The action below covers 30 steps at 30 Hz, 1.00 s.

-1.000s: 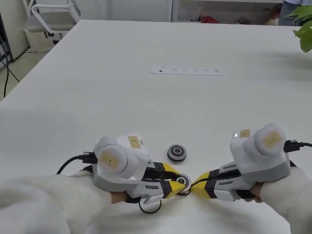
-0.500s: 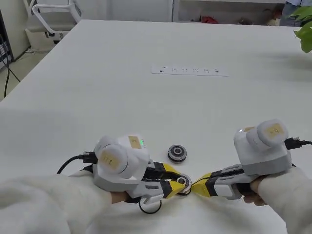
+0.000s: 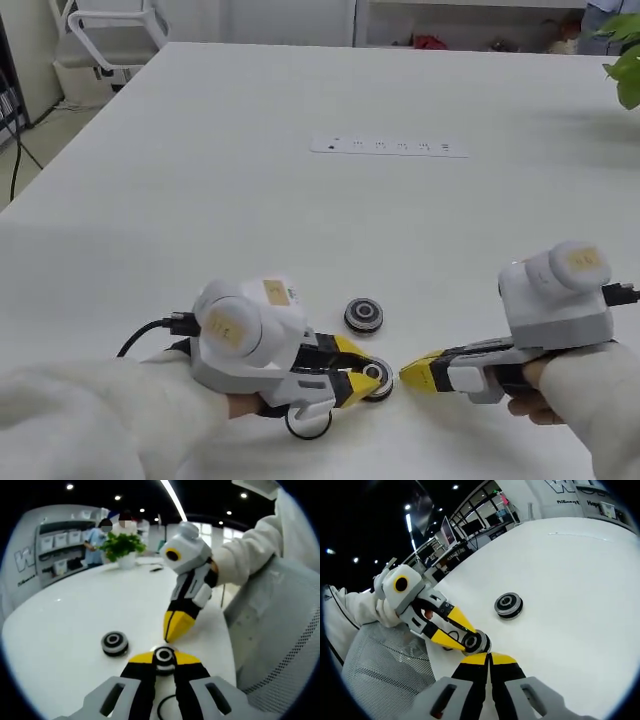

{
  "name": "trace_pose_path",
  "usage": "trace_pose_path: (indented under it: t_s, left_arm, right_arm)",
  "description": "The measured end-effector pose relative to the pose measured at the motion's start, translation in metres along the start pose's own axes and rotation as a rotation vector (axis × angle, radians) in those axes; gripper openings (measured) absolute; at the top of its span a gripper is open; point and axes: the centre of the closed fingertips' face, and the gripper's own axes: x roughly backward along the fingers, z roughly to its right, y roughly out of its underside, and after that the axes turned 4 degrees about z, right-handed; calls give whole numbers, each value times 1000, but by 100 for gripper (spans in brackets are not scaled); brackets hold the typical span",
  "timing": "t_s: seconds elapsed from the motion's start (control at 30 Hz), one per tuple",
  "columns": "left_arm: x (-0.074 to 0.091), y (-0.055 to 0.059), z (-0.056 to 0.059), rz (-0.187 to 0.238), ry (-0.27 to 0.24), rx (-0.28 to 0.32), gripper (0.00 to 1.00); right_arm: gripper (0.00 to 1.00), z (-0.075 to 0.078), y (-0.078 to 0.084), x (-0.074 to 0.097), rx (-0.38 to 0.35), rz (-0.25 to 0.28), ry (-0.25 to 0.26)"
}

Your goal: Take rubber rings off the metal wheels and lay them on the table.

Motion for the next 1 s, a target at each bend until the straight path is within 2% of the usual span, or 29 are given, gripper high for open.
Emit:
trace_pose_path:
  t_s: [0.13, 0.23, 0.3, 0.4, 0.5, 0.7, 0.8, 0.87, 0.9, 1.0]
  left_arm:
    - [0, 0, 0, 1, 0, 0, 14]
    - [0, 0, 0, 1, 0, 0, 14]
    - [0, 0, 0, 1, 0, 1, 14]
    - [0, 0, 0, 2, 0, 1, 14]
    - [0, 0, 0, 2, 0, 1, 14]
    - [0, 0, 0, 2, -1, 4, 14]
    - [1, 0, 0, 0, -3, 3, 14]
    - [1, 1, -1, -2, -7, 4, 14]
    - [2, 1, -1, -2, -6, 6, 14]
    - [2, 1, -1, -2, -6, 9, 14]
  right_arm:
    - [2, -2, 9, -3, 131, -69, -17]
    - [10, -8, 5, -6, 162, -54, -32]
    - [12, -9, 6, -8, 242, -63, -38]
    - [20, -14, 3, -12, 284, -43, -52]
    - [21, -13, 4, -14, 416, -72, -39]
    - [18, -13, 4, -12, 417, -71, -42]
    - [16, -13, 4, -10, 444, -77, -40]
    - [9, -11, 7, -10, 479, -97, -37]
    - [6, -9, 5, -10, 467, -88, -25]
    - [5, -9, 5, -10, 462, -90, -23]
